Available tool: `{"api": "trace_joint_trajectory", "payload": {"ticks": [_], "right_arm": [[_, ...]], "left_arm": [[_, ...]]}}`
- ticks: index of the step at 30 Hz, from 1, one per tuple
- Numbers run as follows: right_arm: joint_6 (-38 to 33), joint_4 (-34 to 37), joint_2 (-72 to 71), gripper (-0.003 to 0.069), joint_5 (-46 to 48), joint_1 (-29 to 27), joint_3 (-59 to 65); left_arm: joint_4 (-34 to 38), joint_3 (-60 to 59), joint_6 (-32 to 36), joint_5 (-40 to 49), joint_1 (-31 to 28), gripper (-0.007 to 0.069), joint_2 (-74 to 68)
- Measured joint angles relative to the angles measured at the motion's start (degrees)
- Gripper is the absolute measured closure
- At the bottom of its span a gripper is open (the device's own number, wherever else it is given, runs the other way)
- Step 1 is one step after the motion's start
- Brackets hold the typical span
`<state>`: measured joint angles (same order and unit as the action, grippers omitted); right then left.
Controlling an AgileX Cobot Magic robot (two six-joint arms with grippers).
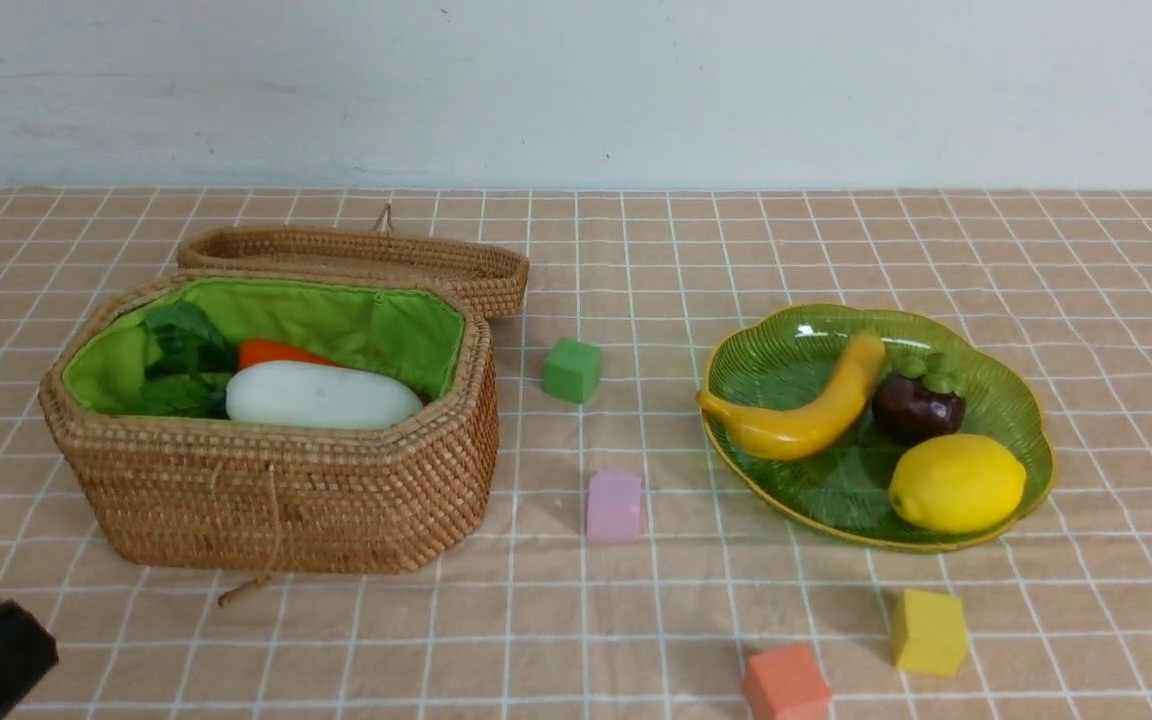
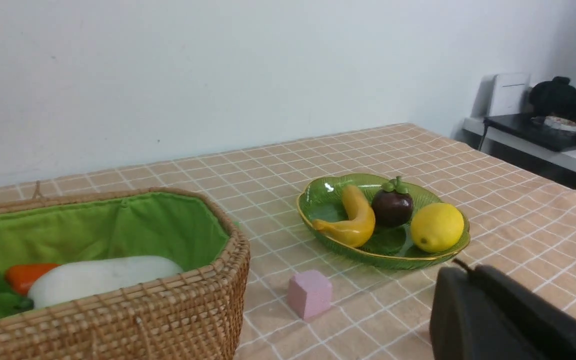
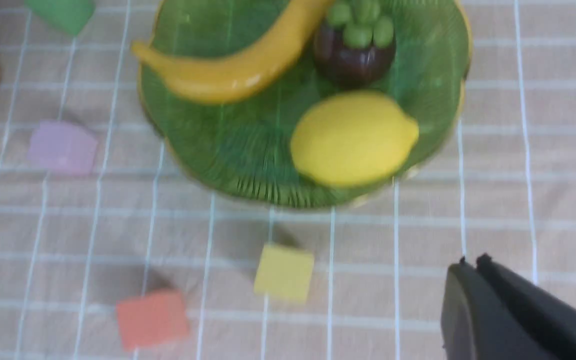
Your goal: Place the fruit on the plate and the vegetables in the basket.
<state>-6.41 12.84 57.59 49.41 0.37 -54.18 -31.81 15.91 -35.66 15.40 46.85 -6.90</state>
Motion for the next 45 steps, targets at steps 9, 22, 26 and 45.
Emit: {"api": "trace_joint_trajectory", "payload": {"ticks": [9,22,26,45], "right_arm": [[9.78,-0.96,-35.83,0.0657,2.08,0.00,17.66],[13.76,-7.02,-52.75,0.0644,-11.49,0.00,32.30],[13.76,-7.60,-53.21,0.0643,-11.78,0.00,35.32],[14.20,-8.90,-58.11,0.0667,-27.19,-0.11,54.99]], "left_arm": [[-6.23,-6.90,-0.26,-7.10,0.00,0.0638,0.73],[-6.29,-7.49,-0.26,-0.61,0.00,0.0638,0.78],[-6.29,-7.49,-0.26,-0.18,0.00,0.0638,0.78],[-6.29,-7.49,-0.33,0.46,0.00,0.0627,0.88]]}}
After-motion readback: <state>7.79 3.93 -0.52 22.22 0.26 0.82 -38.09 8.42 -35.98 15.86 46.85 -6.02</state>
